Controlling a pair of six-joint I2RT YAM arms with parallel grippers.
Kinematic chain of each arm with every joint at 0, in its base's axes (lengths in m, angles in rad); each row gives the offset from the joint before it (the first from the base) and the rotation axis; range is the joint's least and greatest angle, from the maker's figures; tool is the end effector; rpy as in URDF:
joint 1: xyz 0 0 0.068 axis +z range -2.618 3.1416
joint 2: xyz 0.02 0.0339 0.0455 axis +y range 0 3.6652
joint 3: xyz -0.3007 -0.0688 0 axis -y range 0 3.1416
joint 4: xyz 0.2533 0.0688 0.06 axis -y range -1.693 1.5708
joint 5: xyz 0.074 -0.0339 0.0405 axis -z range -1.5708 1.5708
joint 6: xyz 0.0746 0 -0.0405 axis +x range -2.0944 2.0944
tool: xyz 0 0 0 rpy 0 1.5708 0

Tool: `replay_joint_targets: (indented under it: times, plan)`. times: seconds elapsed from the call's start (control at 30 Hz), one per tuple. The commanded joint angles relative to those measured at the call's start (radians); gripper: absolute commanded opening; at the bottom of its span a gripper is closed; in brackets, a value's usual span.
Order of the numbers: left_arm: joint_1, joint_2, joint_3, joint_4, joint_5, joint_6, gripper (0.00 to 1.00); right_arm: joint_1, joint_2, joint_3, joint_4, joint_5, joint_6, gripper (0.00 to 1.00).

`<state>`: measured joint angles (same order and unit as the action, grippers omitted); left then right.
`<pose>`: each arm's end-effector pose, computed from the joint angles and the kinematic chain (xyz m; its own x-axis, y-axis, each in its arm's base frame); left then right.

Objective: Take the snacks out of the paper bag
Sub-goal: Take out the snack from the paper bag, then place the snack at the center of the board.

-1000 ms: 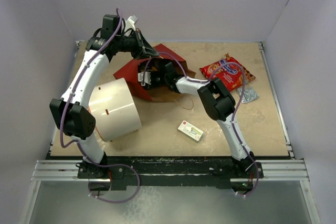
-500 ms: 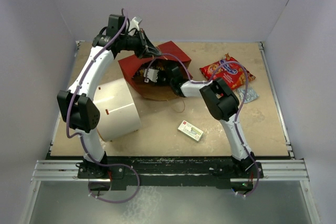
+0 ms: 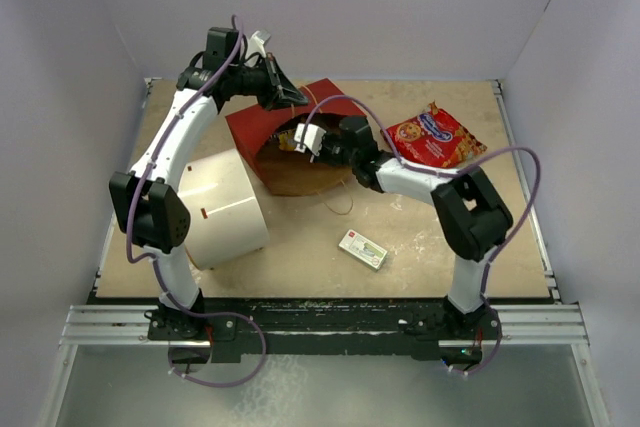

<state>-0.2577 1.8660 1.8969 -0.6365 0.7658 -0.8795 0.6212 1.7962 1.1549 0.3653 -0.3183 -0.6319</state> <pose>0.4354 -0.1682 0.3963 -0.9170 -0.3326 -0.2202 0.0443 0.4636 -0.8850 0.3649 0.2899 0.2637 0.2923 -0.4807 -0.8267 -0.7745 0.3881 -0.4995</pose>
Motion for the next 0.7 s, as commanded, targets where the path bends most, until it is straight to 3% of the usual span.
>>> replay_joint_targets:
  times: [0.0,0.17,0.27,0.37,0.47,0.6,0.67]
  plan:
    - [-0.003,-0.063,-0.033,0.092,0.012,-0.021,0.00,0.009,-0.193,-0.084,-0.184,-0.143,0.127,0.00]
    - [-0.003,-0.091,-0.109,0.171,0.005,-0.048,0.00,0.008,-0.458,-0.207,-0.439,-0.228,0.197,0.00]
    - [-0.003,-0.099,-0.136,0.207,0.000,-0.057,0.00,0.008,-0.608,-0.247,-0.541,-0.169,0.367,0.00]
    - [-0.003,-0.101,-0.146,0.226,-0.011,-0.059,0.00,0.008,-0.745,-0.270,-0.653,0.041,0.554,0.00]
    - [-0.003,-0.106,-0.149,0.232,-0.025,-0.057,0.00,0.008,-0.829,-0.250,-0.713,0.388,0.804,0.00]
    - [-0.003,-0.120,-0.163,0.241,-0.029,-0.063,0.00,-0.007,-0.798,-0.160,-0.918,0.825,1.100,0.00]
    - [-0.003,-0.134,-0.172,0.244,-0.034,-0.065,0.00,-0.073,-0.738,-0.107,-0.998,0.922,1.194,0.00]
